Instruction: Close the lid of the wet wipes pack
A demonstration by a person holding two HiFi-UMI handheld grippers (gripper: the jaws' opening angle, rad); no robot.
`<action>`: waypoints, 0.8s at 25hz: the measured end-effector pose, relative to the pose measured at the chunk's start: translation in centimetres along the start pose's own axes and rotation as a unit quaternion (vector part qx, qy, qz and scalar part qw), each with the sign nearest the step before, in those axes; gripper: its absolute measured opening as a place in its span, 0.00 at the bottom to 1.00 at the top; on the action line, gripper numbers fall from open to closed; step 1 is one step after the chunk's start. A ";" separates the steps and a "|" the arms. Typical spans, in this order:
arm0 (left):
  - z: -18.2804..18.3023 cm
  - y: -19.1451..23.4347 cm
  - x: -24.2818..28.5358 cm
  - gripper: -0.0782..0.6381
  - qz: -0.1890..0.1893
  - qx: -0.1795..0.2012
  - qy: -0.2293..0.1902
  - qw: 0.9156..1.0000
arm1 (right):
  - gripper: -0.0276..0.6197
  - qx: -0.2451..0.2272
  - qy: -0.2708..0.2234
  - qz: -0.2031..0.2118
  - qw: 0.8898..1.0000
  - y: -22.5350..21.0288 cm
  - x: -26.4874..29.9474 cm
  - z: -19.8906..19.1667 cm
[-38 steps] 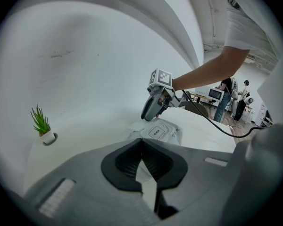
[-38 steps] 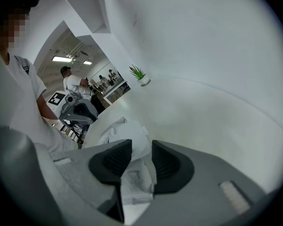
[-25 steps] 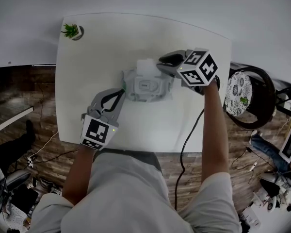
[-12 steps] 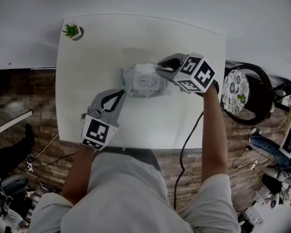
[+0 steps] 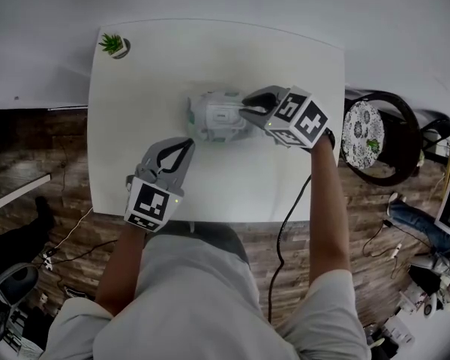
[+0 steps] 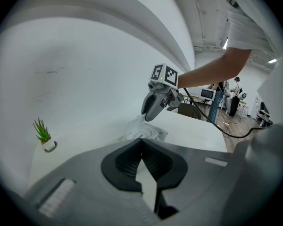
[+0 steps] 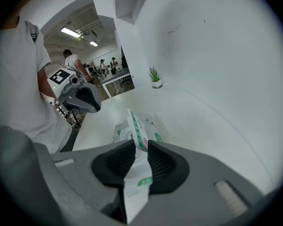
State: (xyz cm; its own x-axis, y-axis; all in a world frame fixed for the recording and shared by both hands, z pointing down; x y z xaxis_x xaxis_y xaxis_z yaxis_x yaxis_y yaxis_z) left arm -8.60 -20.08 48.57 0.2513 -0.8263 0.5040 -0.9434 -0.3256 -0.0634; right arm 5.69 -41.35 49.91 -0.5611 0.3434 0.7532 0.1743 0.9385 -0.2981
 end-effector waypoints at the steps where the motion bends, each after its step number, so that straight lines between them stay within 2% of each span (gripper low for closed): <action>1: 0.0 -0.1 -0.2 0.12 0.000 0.001 0.000 1.000 | 0.17 -0.001 -0.001 -0.006 1.000 0.2 0.0 0.0; 6: -0.1 -0.6 -1.0 0.12 -0.002 0.006 -0.005 1.000 | 0.19 -0.018 -0.002 -0.039 0.999 1.5 0.2 -0.3; 15: -1.1 -1.1 -2.2 0.12 -0.005 0.011 -0.002 1.000 | 0.23 -0.017 0.000 -0.060 0.998 3.3 1.1 -1.2; 20: -1.6 -1.3 -2.9 0.12 -0.009 0.011 0.001 1.000 | 0.25 -0.021 0.035 -0.044 0.998 4.4 2.3 -1.8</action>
State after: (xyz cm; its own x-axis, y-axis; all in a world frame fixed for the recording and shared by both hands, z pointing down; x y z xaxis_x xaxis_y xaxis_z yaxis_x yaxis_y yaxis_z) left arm -8.41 -16.48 48.56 0.2675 -0.8189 0.5077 -0.9336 -0.3507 -0.0739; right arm 6.65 -36.34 51.39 -0.5181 0.2594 0.8150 0.1605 0.9655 -0.2053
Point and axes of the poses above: the fingertips, and each gripper's own axes: x forward along the fingers, y to its left, z out of its top, the point moved 10 cm from there along -x, backward along the fingers, and after that the axes turned 5 degrees about z, right-handed, at the moved point
